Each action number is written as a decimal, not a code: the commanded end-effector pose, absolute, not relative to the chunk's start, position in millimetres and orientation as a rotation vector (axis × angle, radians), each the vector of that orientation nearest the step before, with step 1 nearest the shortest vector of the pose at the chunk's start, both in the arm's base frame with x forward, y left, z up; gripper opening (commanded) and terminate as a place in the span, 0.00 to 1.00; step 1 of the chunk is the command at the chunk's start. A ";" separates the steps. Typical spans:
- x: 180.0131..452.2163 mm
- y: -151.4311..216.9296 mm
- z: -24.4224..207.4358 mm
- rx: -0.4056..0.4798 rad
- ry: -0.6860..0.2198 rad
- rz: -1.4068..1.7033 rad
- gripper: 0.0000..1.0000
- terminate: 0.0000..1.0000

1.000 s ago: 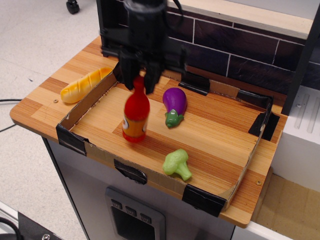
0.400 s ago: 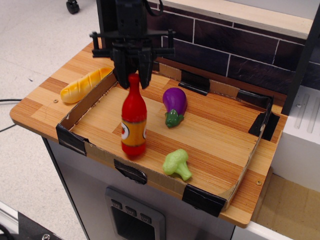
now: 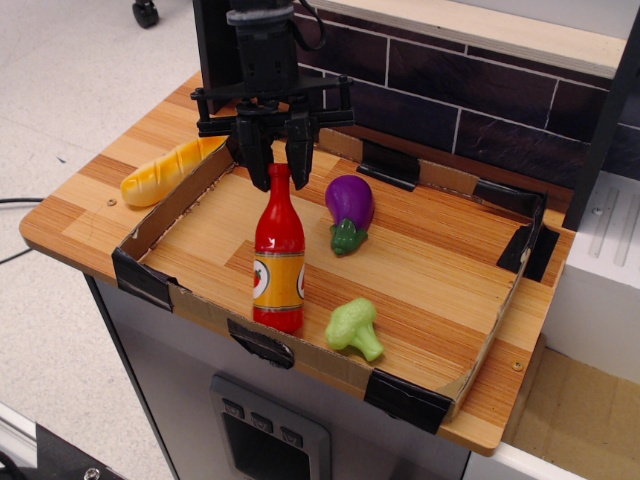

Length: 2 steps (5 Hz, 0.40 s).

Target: Topple hot sauce bottle

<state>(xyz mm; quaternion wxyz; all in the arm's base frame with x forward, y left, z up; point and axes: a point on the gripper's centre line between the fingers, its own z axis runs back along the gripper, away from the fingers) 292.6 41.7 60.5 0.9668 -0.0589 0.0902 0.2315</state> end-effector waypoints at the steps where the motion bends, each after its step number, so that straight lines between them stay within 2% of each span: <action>1: 322.9 63.2 60.1 0.067 -0.226 0.423 0.00 0.00; 2: 334.5 67.8 34.1 0.128 -0.233 0.416 0.00 0.00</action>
